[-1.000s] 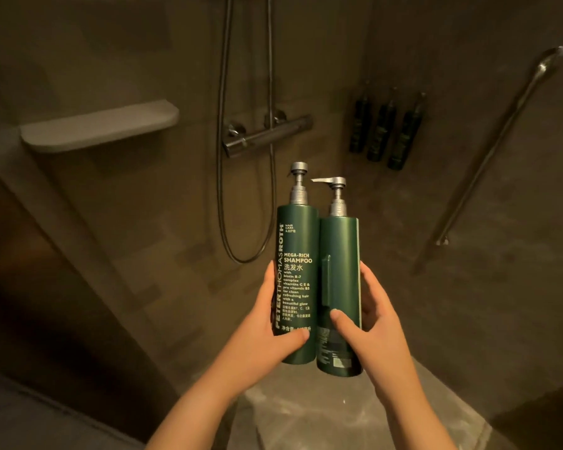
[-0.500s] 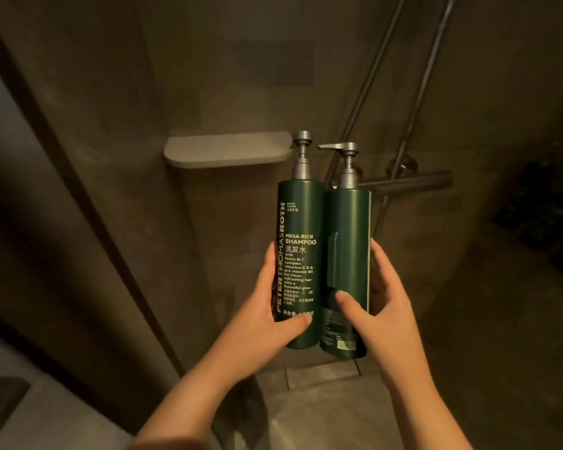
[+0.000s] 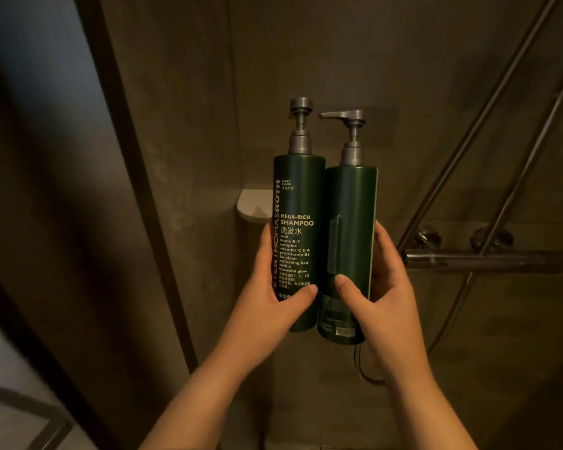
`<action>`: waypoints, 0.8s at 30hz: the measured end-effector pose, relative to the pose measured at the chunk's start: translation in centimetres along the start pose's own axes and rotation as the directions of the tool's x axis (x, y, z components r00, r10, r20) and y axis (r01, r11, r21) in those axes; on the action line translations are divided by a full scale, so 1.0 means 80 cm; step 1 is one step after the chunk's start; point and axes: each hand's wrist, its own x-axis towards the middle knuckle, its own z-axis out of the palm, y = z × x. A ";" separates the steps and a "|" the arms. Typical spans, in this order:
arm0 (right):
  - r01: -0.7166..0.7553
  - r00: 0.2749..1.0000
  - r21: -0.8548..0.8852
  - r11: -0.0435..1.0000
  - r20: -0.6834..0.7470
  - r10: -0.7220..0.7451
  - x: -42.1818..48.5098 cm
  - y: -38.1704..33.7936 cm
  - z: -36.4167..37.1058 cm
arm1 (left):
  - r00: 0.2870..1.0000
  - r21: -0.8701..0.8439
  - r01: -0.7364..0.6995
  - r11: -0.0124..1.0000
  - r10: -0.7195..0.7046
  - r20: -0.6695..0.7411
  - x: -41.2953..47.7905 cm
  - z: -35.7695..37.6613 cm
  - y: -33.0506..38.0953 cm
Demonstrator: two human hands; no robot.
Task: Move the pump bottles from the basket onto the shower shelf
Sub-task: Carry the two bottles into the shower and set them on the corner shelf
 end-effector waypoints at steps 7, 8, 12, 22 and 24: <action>0.076 0.996 0.053 0.996 0.051 -0.079 0.068 0.005 -0.001 | 0.987 0.039 -0.082 0.996 0.087 -0.137 0.047 0.006 0.014; 0.088 0.994 0.064 0.994 0.057 -0.091 0.078 0.005 -0.001 | 0.981 0.050 -0.094 0.994 0.101 -0.164 0.055 0.008 0.017; 0.121 0.987 0.106 0.987 0.090 -0.131 0.119 0.008 -0.004 | 0.942 0.130 -0.135 0.982 0.167 -0.289 0.088 0.011 0.020; 0.153 0.979 0.138 0.979 0.117 -0.169 0.178 0.030 -0.003 | 0.883 0.263 -0.145 0.954 0.245 -0.401 0.140 0.008 0.014; 0.152 0.978 0.145 0.978 0.123 -0.170 0.184 0.037 0.000 | 0.878 0.279 -0.140 0.950 0.250 -0.409 0.147 0.007 0.011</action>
